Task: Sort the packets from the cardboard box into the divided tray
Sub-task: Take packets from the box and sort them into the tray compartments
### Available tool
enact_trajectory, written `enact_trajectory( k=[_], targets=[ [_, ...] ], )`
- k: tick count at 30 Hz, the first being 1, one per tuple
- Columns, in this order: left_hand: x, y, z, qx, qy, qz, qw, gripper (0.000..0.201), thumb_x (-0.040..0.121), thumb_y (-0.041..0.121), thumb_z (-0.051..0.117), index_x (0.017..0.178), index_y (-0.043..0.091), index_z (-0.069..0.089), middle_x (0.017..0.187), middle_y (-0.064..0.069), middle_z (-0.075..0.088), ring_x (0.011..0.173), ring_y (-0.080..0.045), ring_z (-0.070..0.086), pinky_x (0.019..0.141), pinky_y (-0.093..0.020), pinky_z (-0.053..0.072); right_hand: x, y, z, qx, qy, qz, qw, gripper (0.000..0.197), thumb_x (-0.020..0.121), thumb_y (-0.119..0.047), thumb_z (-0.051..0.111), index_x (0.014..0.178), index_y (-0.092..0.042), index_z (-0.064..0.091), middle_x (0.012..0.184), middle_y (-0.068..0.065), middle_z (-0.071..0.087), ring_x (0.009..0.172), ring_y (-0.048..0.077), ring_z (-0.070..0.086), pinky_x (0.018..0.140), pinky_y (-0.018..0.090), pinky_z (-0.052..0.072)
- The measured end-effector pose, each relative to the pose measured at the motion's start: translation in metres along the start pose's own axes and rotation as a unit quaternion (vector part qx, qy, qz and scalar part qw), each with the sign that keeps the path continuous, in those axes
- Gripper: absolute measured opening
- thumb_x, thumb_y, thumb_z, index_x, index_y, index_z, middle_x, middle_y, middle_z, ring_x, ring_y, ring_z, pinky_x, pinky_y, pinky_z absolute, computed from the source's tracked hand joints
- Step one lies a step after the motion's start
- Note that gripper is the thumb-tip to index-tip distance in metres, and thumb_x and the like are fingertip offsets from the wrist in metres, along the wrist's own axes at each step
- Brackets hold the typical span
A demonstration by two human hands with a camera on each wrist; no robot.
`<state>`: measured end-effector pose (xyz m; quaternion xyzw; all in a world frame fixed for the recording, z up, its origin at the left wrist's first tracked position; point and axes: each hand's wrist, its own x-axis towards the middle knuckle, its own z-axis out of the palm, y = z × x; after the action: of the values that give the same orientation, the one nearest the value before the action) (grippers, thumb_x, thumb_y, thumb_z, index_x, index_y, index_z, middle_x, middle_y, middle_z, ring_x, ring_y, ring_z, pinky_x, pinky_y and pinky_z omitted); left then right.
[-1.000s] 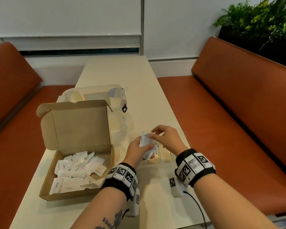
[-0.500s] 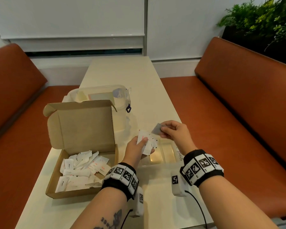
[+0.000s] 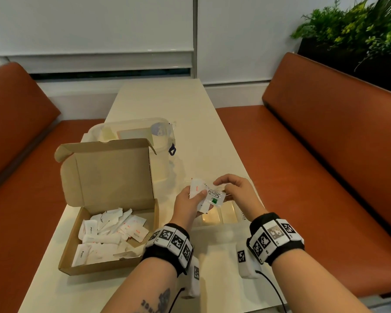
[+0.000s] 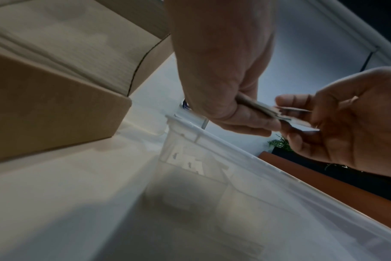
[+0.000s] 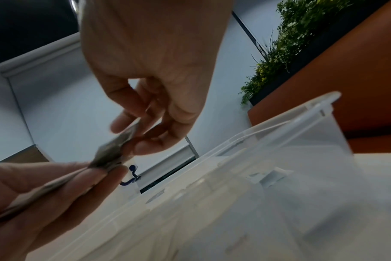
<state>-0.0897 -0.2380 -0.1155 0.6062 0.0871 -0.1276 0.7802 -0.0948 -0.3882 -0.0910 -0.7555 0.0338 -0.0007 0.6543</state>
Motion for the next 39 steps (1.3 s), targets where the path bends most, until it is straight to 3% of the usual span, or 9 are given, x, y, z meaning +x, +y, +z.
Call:
enact_trajectory(
  k=[3, 9, 13, 17, 22, 26, 32, 35, 39],
  targets=[
    [-0.001, 0.001, 0.003, 0.004, 0.005, 0.003, 1.0, 0.028, 0.091, 0.009, 0.061, 0.118, 0.005, 0.057, 0.11, -0.019, 0.066, 0.095, -0.031, 0.068, 0.069, -0.033, 0.059, 0.002, 0.002, -0.005, -0.025, 0.0, 0.023, 0.999, 0.012, 0.086, -0.003, 0.059, 0.097, -0.009, 0.062, 0.089, 0.008, 0.063, 0.072, 0.017, 0.067, 0.06, 0.027, 0.056],
    [0.0, -0.003, 0.007, 0.006, 0.016, 0.007, 1.0, 0.022, 0.096, 0.013, 0.054, 0.115, 0.003, 0.057, 0.113, -0.021, 0.064, 0.09, -0.028, 0.066, 0.065, -0.029, 0.059, 0.004, 0.008, -0.019, -0.071, 0.011, 0.043, 0.996, 0.008, 0.082, -0.004, 0.069, 0.087, -0.008, 0.064, 0.078, 0.011, 0.067, 0.059, 0.009, 0.06, 0.056, 0.017, 0.052],
    [0.002, -0.005, 0.003, 0.002, 0.035, -0.005, 0.999, 0.028, 0.097, 0.009, 0.052, 0.122, -0.001, 0.052, 0.119, -0.022, 0.06, 0.096, -0.033, 0.063, 0.066, -0.03, 0.06, 0.011, 0.016, -0.046, -0.06, 0.116, 0.077, 0.988, 0.038, 0.081, 0.003, 0.066, 0.115, -0.008, 0.054, 0.085, 0.009, 0.064, 0.069, 0.016, 0.063, 0.067, 0.029, 0.059],
    [0.003, -0.007, 0.002, 0.004, 0.041, -0.01, 0.999, 0.028, 0.097, 0.009, 0.051, 0.123, 0.0, 0.052, 0.119, -0.022, 0.06, 0.097, -0.034, 0.063, 0.066, -0.03, 0.06, 0.017, 0.025, -0.06, -0.095, 0.105, 0.118, 0.983, 0.071, 0.079, 0.006, 0.062, 0.139, -0.026, 0.039, 0.083, 0.007, 0.057, 0.072, 0.017, 0.06, 0.066, 0.027, 0.057],
    [0.003, -0.009, 0.004, 0.013, 0.042, -0.016, 0.999, 0.029, 0.097, 0.01, 0.052, 0.125, 0.002, 0.053, 0.119, -0.019, 0.062, 0.104, -0.035, 0.063, 0.083, -0.042, 0.057, 0.015, 0.026, -0.053, -0.122, 0.088, 0.141, 0.979, 0.033, 0.08, 0.007, 0.056, 0.106, -0.012, 0.066, 0.081, 0.01, 0.063, 0.076, 0.025, 0.066, 0.074, 0.044, 0.06],
    [0.004, -0.007, 0.013, 0.023, 0.029, -0.013, 0.999, 0.027, 0.095, 0.01, 0.055, 0.121, 0.001, 0.055, 0.115, -0.019, 0.063, 0.092, -0.03, 0.065, 0.074, -0.037, 0.059, 0.013, 0.017, -0.036, -0.023, 0.088, 0.106, 0.99, 0.022, 0.082, 0.008, 0.059, 0.086, -0.014, 0.062, 0.086, 0.015, 0.064, 0.075, 0.024, 0.064, 0.07, 0.037, 0.06],
    [0.006, -0.005, 0.028, 0.032, 0.015, -0.019, 0.999, 0.033, 0.089, 0.014, 0.064, 0.118, 0.001, 0.056, 0.111, -0.023, 0.065, 0.091, -0.035, 0.066, 0.076, -0.041, 0.057, 0.011, 0.009, -0.003, 0.111, 0.125, 0.103, 0.98, 0.009, 0.085, 0.007, 0.057, 0.09, -0.001, 0.058, 0.089, 0.018, 0.066, 0.076, 0.026, 0.067, 0.07, 0.032, 0.059],
    [0.007, -0.005, 0.025, 0.066, 0.033, -0.007, 0.997, 0.033, 0.086, 0.012, 0.068, 0.116, 0.001, 0.058, 0.109, -0.024, 0.065, 0.099, -0.042, 0.064, 0.085, -0.051, 0.053, 0.01, 0.013, 0.003, 0.051, 0.094, 0.106, 0.989, 0.01, 0.083, 0.002, 0.061, 0.084, -0.007, 0.059, 0.091, 0.016, 0.066, 0.072, 0.021, 0.062, 0.065, 0.028, 0.055],
    [0.007, -0.002, 0.016, 0.08, 0.016, 0.002, 0.997, 0.031, 0.086, 0.003, 0.065, 0.116, -0.001, 0.058, 0.108, -0.026, 0.065, 0.086, -0.038, 0.065, 0.074, -0.043, 0.054, 0.015, 0.008, -0.003, -0.055, 0.06, 0.065, 0.995, 0.02, 0.082, -0.013, 0.07, 0.101, -0.015, 0.063, 0.095, 0.006, 0.064, 0.081, 0.017, 0.061, 0.067, 0.023, 0.049]
  ],
)
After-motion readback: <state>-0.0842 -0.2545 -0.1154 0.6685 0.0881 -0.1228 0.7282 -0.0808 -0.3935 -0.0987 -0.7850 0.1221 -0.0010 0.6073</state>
